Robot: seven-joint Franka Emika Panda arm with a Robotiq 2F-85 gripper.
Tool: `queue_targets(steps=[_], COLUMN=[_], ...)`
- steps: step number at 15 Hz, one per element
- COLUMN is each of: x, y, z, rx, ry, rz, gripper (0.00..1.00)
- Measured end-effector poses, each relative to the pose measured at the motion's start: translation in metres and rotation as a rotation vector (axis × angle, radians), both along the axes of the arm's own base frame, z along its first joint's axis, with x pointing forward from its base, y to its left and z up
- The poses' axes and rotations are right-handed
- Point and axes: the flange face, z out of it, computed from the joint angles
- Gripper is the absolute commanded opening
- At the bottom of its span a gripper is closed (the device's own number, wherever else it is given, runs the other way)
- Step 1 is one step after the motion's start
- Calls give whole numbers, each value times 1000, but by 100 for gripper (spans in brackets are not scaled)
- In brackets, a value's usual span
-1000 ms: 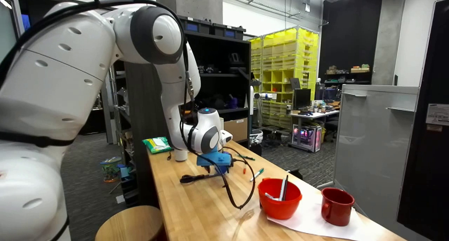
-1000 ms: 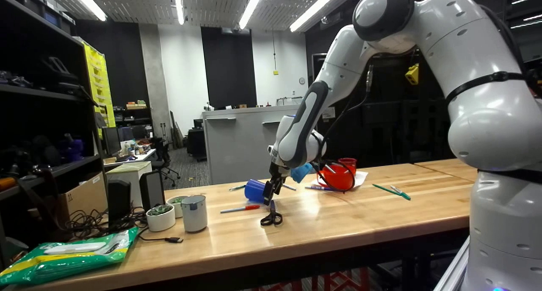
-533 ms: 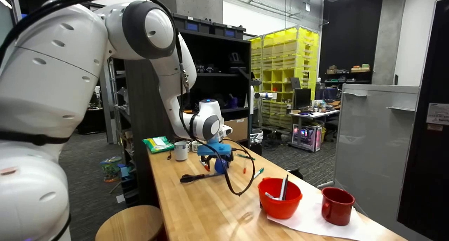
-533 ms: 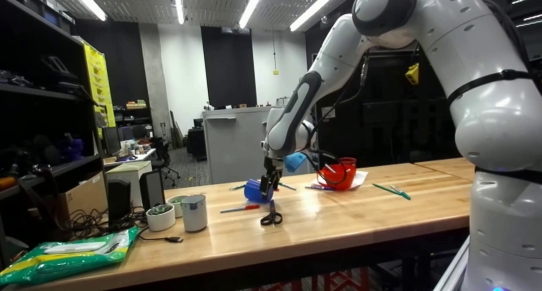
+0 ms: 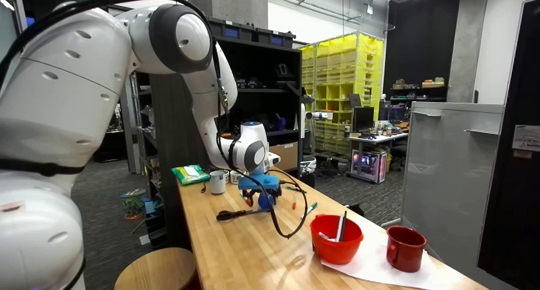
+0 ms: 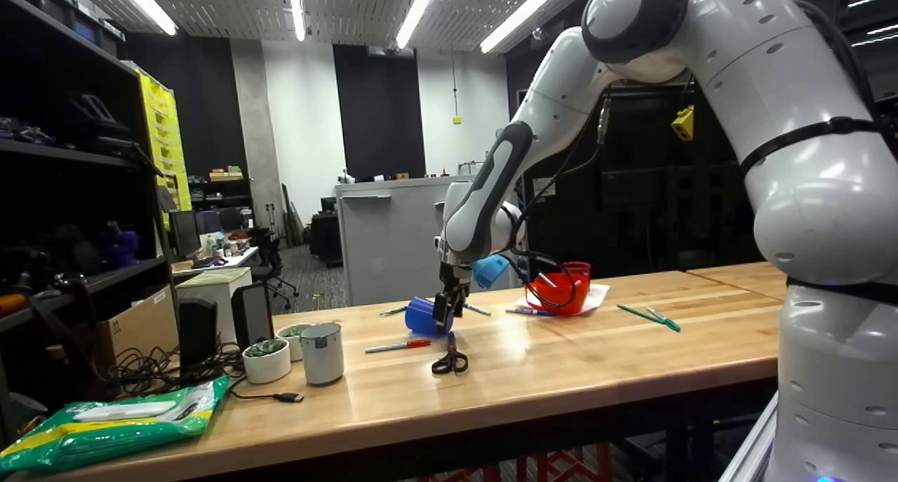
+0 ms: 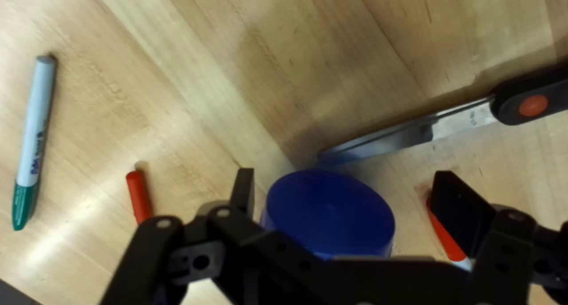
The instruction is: Put the cup upright
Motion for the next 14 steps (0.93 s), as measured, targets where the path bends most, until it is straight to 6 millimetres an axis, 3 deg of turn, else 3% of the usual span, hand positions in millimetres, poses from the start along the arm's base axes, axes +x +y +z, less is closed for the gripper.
queue_targets(steps=[7,11,14], x=[6,24,45], y=[-5,-2,5], z=[5,27,55], rx=[-52,-93,-123], ry=[79,120,157], rz=[86,187,282], gripper=[100,100,100])
